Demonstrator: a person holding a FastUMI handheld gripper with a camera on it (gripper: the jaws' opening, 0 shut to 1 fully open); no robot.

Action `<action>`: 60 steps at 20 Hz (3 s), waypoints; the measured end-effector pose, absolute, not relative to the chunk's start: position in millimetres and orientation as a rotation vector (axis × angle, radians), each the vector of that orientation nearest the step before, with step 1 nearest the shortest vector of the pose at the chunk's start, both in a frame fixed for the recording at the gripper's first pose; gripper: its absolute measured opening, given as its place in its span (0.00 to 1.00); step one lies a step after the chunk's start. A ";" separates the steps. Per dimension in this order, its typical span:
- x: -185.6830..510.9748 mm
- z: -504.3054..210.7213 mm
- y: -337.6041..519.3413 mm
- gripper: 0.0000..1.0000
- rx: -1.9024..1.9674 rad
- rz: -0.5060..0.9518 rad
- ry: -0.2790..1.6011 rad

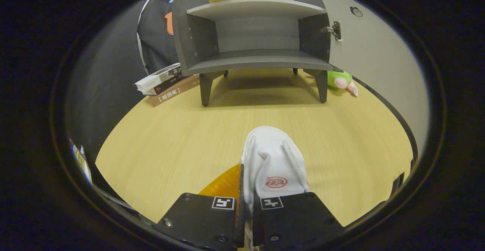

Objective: Open the shoe cabinet door, grab the shoes and put them into the shoe cabinet, then close the shoe cabinet door.

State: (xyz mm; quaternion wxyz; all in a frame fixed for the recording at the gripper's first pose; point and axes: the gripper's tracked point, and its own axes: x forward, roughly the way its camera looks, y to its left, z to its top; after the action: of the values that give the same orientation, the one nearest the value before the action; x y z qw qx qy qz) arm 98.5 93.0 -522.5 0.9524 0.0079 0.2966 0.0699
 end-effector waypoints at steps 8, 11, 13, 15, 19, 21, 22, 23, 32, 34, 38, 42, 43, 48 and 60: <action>86.4 -408.1 80.4 0.11 -0.024 0.098 0.450; 86.6 -349.9 72.3 0.11 -0.038 0.075 0.380; 89.2 -313.5 68.7 0.11 -0.047 0.071 0.335; 96.7 -278.4 65.6 0.11 -0.060 0.068 0.291; 120.1 -216.5 65.3 0.11 -0.067 0.056 0.210; 131.1 -195.4 71.5 0.11 -0.062 0.056 0.176; 141.5 -182.6 73.1 0.11 -0.063 0.059 0.159; 152.5 -169.9 74.6 0.11 -0.071 0.060 0.142; 270.0 -89.2 79.1 0.11 -0.062 0.065 0.039; 300.7 -82.4 79.6 0.11 -0.062 0.064 0.036; 354.0 -89.2 80.0 0.11 -0.070 0.065 0.071; 392.1 -111.5 76.5 0.11 -0.049 0.060 0.144; 398.5 -117.7 76.9 0.11 -0.043 0.060 0.164; 423.7 -146.3 84.5 0.11 -0.049 0.070 0.295; 432.7 -161.1 86.9 0.12 0.023 0.033 0.385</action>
State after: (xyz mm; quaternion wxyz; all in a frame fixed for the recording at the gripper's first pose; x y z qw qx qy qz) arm 432.7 86.9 -161.1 0.9813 0.0113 0.1913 0.0164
